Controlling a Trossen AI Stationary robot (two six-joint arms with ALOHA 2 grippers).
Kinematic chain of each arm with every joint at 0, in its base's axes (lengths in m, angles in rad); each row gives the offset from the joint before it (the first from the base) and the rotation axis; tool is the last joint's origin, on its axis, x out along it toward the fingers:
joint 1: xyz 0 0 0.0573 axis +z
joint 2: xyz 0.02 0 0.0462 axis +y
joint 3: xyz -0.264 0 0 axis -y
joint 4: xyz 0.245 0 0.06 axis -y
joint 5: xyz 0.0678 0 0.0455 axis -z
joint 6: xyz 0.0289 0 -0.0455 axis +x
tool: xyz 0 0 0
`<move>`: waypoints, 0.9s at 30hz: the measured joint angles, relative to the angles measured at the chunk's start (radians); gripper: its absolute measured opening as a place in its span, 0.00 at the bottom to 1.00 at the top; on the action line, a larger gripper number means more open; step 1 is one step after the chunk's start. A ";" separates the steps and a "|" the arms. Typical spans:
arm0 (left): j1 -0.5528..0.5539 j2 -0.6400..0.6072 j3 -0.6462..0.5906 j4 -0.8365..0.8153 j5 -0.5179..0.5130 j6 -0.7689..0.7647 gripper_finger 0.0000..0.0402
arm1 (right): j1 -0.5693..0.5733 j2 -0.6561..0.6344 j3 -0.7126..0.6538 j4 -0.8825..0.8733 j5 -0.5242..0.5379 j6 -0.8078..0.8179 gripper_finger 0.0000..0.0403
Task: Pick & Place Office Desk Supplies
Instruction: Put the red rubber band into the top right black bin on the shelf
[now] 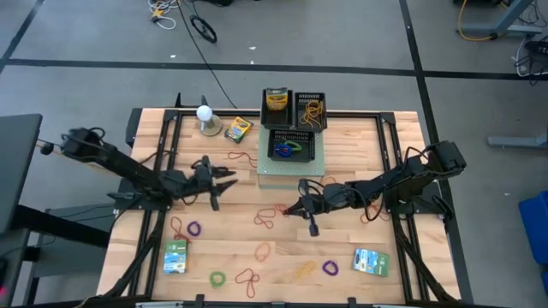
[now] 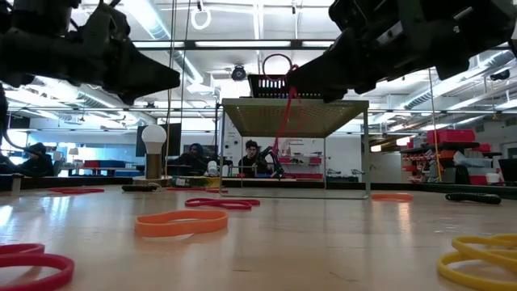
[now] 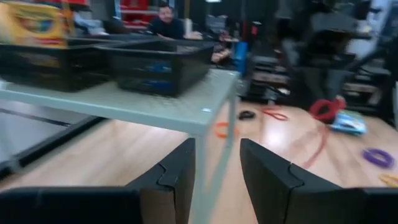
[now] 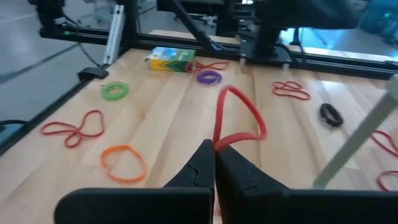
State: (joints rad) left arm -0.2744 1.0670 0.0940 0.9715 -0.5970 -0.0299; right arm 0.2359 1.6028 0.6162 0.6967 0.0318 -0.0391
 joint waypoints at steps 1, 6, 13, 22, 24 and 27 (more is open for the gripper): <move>0.009 -0.016 -0.007 0.000 -0.014 0.005 0.33 | 0.000 0.000 0.004 -0.002 -0.011 0.000 0.01; 0.038 -0.042 -0.016 -0.010 -0.077 0.014 0.33 | 0.000 0.000 0.043 -0.031 -0.025 -0.002 0.01; 0.047 -0.032 -0.016 -0.014 -0.080 0.021 0.33 | 0.000 -0.005 0.181 -0.184 -0.025 0.042 0.01; 0.045 -0.031 -0.016 -0.019 -0.075 0.020 0.33 | -0.017 -0.150 0.331 -0.401 -0.029 0.006 0.02; 0.045 -0.031 -0.016 -0.018 -0.075 0.020 0.33 | -0.029 -0.203 0.358 -0.464 -0.012 0.005 0.02; 0.045 -0.031 -0.016 -0.018 -0.076 0.020 0.33 | -0.050 -0.289 0.401 -0.565 0.062 -0.012 0.01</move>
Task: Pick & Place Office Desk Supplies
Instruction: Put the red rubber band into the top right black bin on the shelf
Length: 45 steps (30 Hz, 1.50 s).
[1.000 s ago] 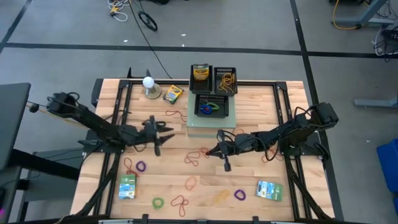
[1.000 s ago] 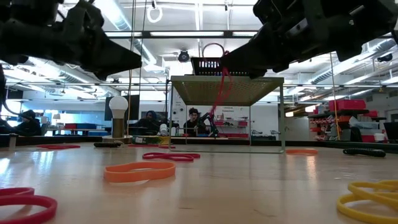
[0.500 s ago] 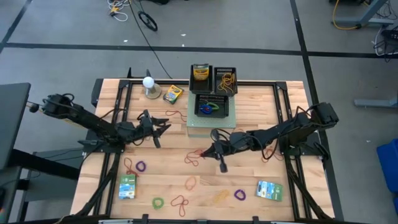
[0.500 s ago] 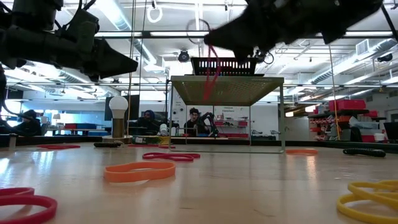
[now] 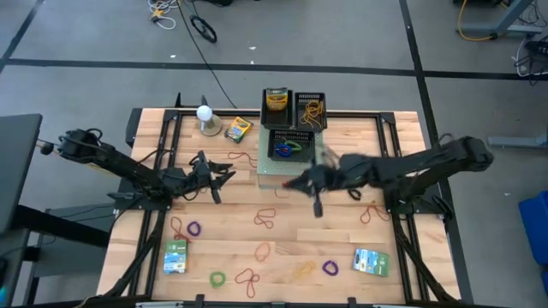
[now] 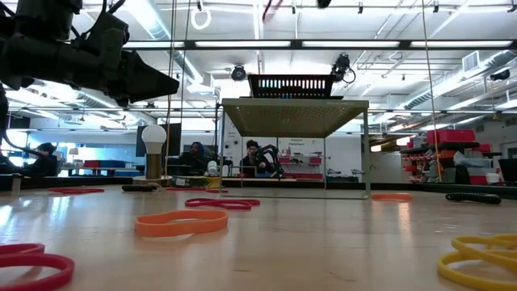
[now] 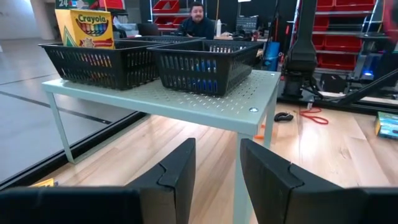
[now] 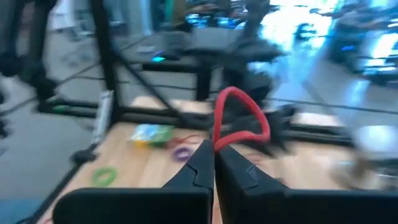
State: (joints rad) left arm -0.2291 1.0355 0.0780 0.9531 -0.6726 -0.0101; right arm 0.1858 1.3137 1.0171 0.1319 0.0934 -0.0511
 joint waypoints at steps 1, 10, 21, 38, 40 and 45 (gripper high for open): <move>0.000 0.000 0.000 0.000 0.001 0.000 0.33 | -0.011 -0.026 0.021 -0.034 0.027 -0.010 0.01; 0.000 0.000 0.001 -0.005 0.001 0.000 0.33 | -0.200 -0.202 0.216 -0.400 0.277 -0.043 0.01; 0.000 0.000 0.001 -0.016 0.001 0.000 0.33 | -0.646 -0.127 0.236 -0.496 0.061 0.012 0.01; 0.000 0.000 0.001 -0.018 0.001 0.000 0.33 | -0.823 0.159 0.235 -0.496 -0.041 0.032 0.04; 0.000 0.000 0.001 -0.017 0.001 0.000 0.33 | -0.823 0.164 0.235 -0.498 -0.039 0.036 0.08; 0.000 0.000 0.001 -0.018 0.001 0.000 0.33 | -0.823 0.166 0.235 -0.502 -0.015 0.040 0.22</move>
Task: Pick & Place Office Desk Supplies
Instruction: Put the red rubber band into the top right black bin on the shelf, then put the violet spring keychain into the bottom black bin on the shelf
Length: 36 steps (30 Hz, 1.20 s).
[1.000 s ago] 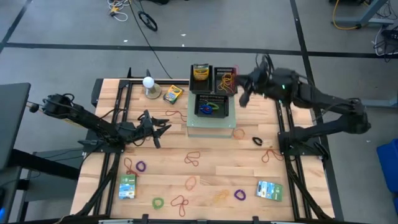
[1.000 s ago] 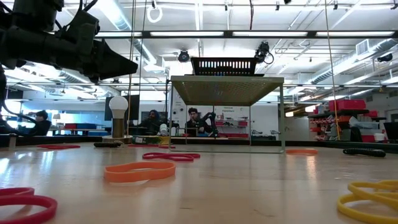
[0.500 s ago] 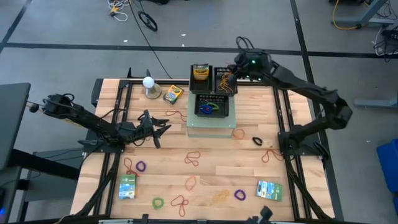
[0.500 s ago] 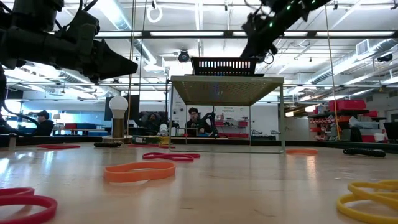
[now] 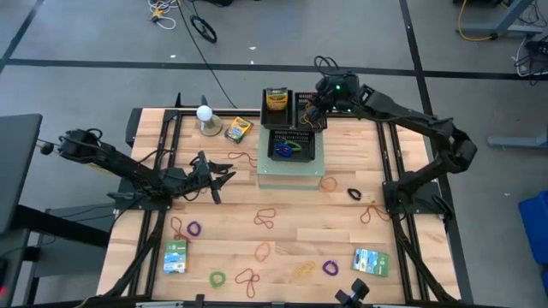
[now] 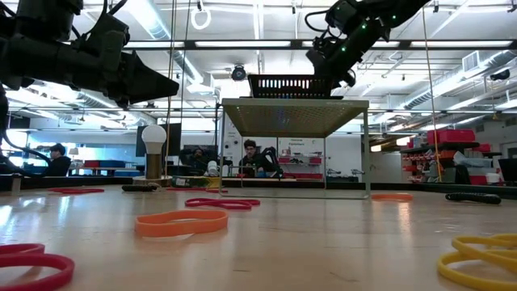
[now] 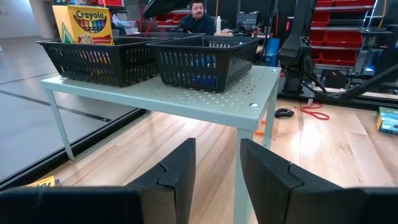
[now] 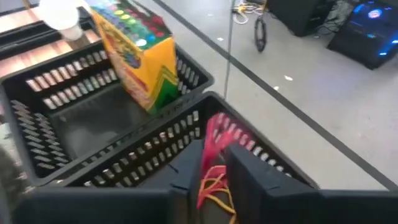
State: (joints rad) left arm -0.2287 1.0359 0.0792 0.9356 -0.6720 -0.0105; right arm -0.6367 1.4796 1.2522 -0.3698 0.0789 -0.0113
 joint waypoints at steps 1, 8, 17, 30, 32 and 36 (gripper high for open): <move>0.000 0.000 0.000 0.000 0.000 0.000 0.33 | 0.000 0.000 0.000 0.000 0.017 0.000 0.25; 0.000 0.000 0.000 0.000 0.000 0.000 0.33 | 0.000 0.000 0.000 -0.001 0.101 0.000 0.43; 0.000 0.000 0.000 0.000 0.000 0.000 0.33 | 0.051 -0.036 0.000 -0.021 0.101 -0.042 0.45; 0.000 0.000 0.000 0.000 0.000 0.000 0.33 | 0.238 -0.368 -0.236 0.029 -0.071 -0.136 0.02; 0.000 0.000 0.000 0.000 0.000 0.000 0.33 | 0.271 -0.431 -0.335 0.105 -0.072 -0.124 0.04; 0.000 0.000 0.000 0.000 0.000 0.000 0.33 | 0.352 -0.545 -0.483 0.177 -0.051 -0.090 0.04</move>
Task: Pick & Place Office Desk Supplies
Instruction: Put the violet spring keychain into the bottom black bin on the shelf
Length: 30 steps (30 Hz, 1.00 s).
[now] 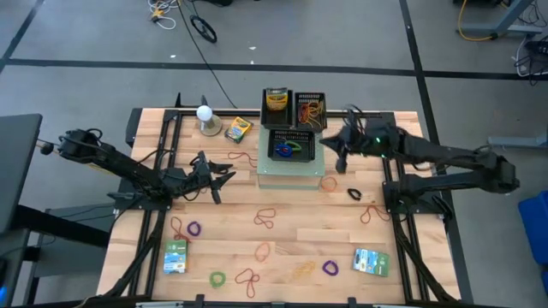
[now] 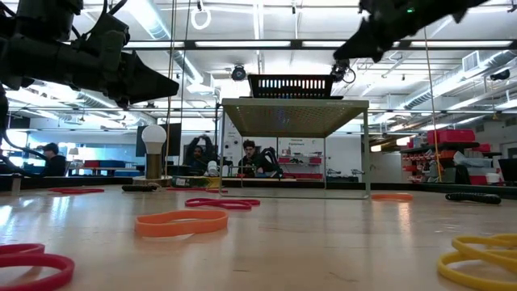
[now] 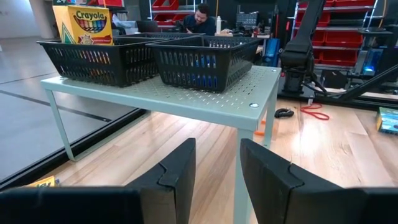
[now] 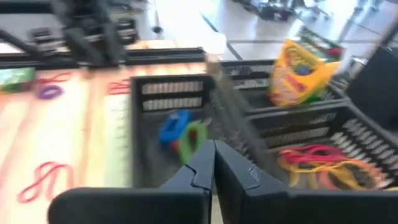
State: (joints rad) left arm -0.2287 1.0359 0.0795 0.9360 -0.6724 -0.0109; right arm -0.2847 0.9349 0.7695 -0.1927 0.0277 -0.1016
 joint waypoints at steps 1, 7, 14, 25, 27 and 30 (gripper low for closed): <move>0.000 0.000 0.000 0.000 0.000 0.000 0.33 | 0.020 -0.027 -0.023 0.004 0.007 0.014 0.03; 0.000 0.000 0.000 0.000 0.000 0.000 0.33 | 0.144 -0.172 -0.125 0.001 0.066 0.063 0.02; 0.000 0.000 0.000 0.000 0.000 0.000 0.33 | 0.221 -0.276 -0.264 0.084 0.131 0.070 0.02; 0.000 0.000 0.000 0.022 0.001 0.018 0.33 | 0.300 -0.290 -0.473 0.263 0.131 0.092 0.01; 0.000 0.000 0.000 0.025 0.001 0.021 0.33 | 0.332 -0.290 -0.492 0.262 0.132 0.135 0.01; 0.000 0.000 0.000 0.026 0.001 0.022 0.33 | 0.398 -0.287 -0.518 0.261 0.158 0.194 0.01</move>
State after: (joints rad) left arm -0.2283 1.0359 0.0795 0.9615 -0.6714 0.0108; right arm 0.1129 0.6479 0.2519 0.0686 0.1857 0.0927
